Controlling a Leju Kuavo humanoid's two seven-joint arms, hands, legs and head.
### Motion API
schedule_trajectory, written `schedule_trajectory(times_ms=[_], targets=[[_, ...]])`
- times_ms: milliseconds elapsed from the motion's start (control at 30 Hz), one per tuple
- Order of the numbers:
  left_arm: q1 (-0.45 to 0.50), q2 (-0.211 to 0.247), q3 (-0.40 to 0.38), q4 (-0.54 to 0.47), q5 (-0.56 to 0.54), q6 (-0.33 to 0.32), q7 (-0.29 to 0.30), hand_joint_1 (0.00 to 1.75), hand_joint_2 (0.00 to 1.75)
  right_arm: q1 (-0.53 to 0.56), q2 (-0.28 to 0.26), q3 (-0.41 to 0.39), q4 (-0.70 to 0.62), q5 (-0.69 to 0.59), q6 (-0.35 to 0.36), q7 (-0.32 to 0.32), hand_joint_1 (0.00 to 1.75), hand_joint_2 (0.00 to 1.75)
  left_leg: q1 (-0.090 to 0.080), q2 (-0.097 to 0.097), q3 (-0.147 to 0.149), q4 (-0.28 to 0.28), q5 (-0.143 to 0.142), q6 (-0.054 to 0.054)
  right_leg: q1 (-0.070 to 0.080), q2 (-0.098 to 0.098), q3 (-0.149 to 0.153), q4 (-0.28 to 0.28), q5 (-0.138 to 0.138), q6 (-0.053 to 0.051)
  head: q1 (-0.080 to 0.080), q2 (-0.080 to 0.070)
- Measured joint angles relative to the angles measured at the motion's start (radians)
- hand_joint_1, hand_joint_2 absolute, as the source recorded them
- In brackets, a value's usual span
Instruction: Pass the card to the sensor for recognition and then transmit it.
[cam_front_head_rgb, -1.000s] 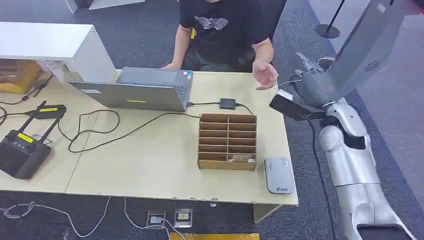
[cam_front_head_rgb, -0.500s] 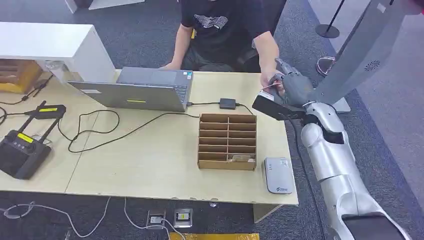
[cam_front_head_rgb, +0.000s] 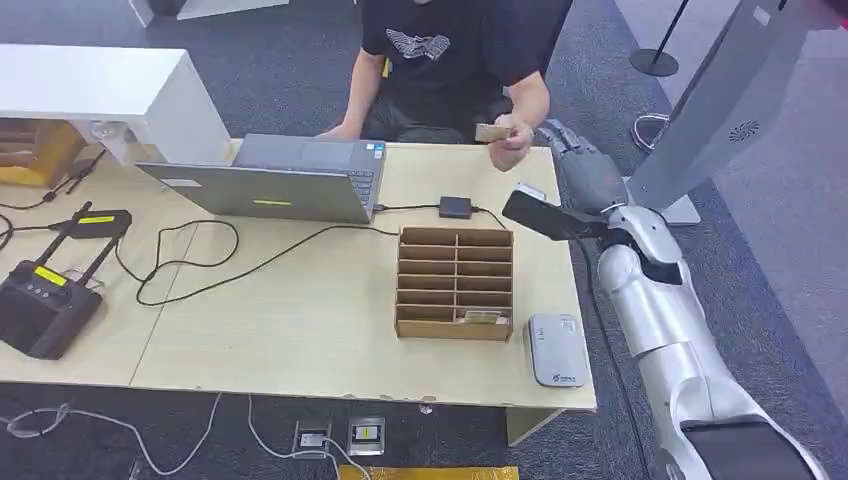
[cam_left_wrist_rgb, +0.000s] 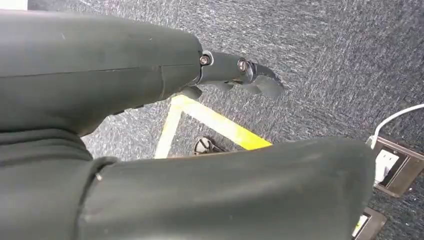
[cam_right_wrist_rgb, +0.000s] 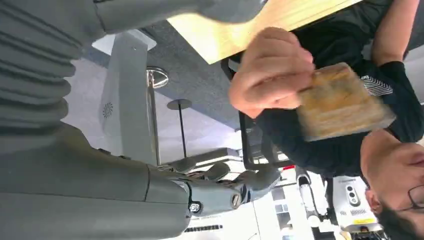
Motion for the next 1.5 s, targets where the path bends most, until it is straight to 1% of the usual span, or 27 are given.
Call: schedule_trajectory(times_ms=[100,167,233,300,467,500,567,633,667,700,833,967,1067,1167,1300,1500], targets=[[0.001,0.0,0.0,0.0,0.01,0.006,0.005,0.0,0.0,-0.002,-0.016,0.0,-0.018,-0.028,0.054,0.0,0.0,0.0,0.0,0.0,0.0,0.0,0.0,0.0,0.0,0.0,0.0,0.0,0.0,0.0,0.0,0.0],[0.002,0.0,0.0,0.0,0.016,0.007,0.006,0.0,0.0,-0.002,-0.034,0.0,-0.051,-0.051,0.119,0.002,0.0,0.0,0.0,0.0,0.0,0.001,0.0,0.0,0.0,0.0,0.0,0.0,0.0,0.0,0.0,0.0],[0.006,0.0,-0.001,0.001,0.021,0.008,0.006,0.0,0.0,-0.004,-0.064,0.0,-0.107,-0.084,0.188,0.013,0.0,0.0,0.0,0.0,0.0,0.001,0.0,0.0,0.0,0.0,0.0,0.0,0.0,0.0,0.0,0.0],[0.009,0.0,-0.002,0.001,0.026,0.011,0.008,0.0,0.0,-0.004,-0.094,0.0,-0.165,-0.113,0.276,0.037,0.0,0.0,0.0,0.0,0.0,0.001,0.0,0.0,0.0,0.0,0.0,0.0,0.0,0.0,0.0,0.0],[0.011,0.0,-0.005,0.002,0.029,0.014,0.008,0.0,0.0,-0.005,-0.181,0.001,-0.35,-0.233,0.522,0.139,0.0,0.0,0.0,0.001,0.0,0.002,0.0,0.0,0.0,0.0,0.0,-0.001,0.0,0.0,0.0,0.0],[0.012,0.0,-0.008,0.002,0.031,0.013,0.008,0.0,0.0,-0.006,-0.203,0.002,-0.388,-0.254,0.556,0.154,0.0,1.75,0.0,0.001,0.0,0.002,0.0,0.0,0.0,0.0,0.0,-0.001,0.0,0.0,0.0,0.0],[0.015,0.0,-0.01,0.003,0.036,0.009,0.008,0.0,0.0,-0.006,-0.239,0.005,-0.458,-0.302,0.625,0.191,0.0,1.75,0.0,0.001,0.0,0.002,0.0,0.0,0.0,0.0,0.0,-0.001,0.0,0.0,0.0,0.0],[0.015,0.0,-0.012,0.003,0.038,0.006,0.008,0.0,0.0,-0.006,-0.272,0.01,-0.513,-0.322,0.651,0.214,0.0,1.75,0.0,0.001,0.0,0.002,0.0,0.0,0.0,0.001,0.0,-0.001,0.0,0.0,0.0,0.0],[0.015,0.0,-0.013,0.003,0.039,0.006,0.008,0.0,0.0,-0.004,-0.272,0.01,-0.513,-0.324,0.654,0.218,0.0,1.75,0.0,0.001,0.0,0.002,0.0,0.0,0.0,0.001,0.0,-0.001,0.0,0.0,0.0,0.0],[0.015,0.0,-0.016,0.003,0.04,0.006,0.008,0.0,0.0,-0.001,-0.301,0.023,-0.557,-0.333,0.666,0.24,0.0,1.75,0.0,0.001,0.0,0.002,0.0,0.0,0.0,0.001,0.0,-0.001,0.0,0.0,0.0,0.0],[0.015,-0.001,-0.021,0.003,0.045,0.007,0.008,0.0,0.0,0.04,-0.366,0.072,-0.656,-0.316,0.65,0.281,0.0,1.75,0.0,0.001,0.0,0.002,0.0,0.0,0.0,0.0,0.0,-0.001,0.0,0.0,0.0,0.0],[0.014,0.0,-0.024,0.003,0.048,0.009,0.008,0.0,0.0,0.1,-0.413,0.127,-0.744,-0.236,0.589,0.333,0.0,1.75,0.0,0.002,0.0,0.002,-0.001,0.0,0.0,0.0,0.0,-0.001,0.0,0.0,0.0,0.0],[0.013,0.0,-0.026,0.003,0.058,0.014,0.008,0.0,0.0,0.157,-0.423,0.156,-0.792,-0.188,0.55,0.377,0.0,1.75,0.0,0.001,0.0,0.002,-0.001,0.0,0.0,0.001,0.0,-0.001,0.0,0.0,0.0,0.0],[0.013,0.0,-0.027,0.003,0.066,0.018,0.008,0.0,0.0,0.197,-0.423,0.178,-0.821,-0.151,0.531,0.411,0.0,1.75,0.0,0.001,0.0,0.002,-0.001,0.0,0.0,0.001,0.0,-0.001,0.0,0.0,0.0,0.0],[0.012,0.0,-0.029,0.003,0.078,0.026,0.008,0.0,0.0,0.252,-0.418,0.197,-0.853,-0.13,0.533,0.448,0.0,1.75,0.0,0.001,-0.001,0.002,-0.001,0.0,0.0,0.0,0.0,-0.001,0.0,0.0,0.0,0.0],[0.011,-0.002,-0.03,0.003,0.09,0.037,0.011,0.0,0.0,0.288,-0.403,0.219,-0.882,-0.125,0.549,0.465,0.0,1.75,0.0,0.001,-0.001,0.002,-0.001,0.0,0.0,0.0,0.0,-0.001,0.0,0.0,0.0,0.0]])
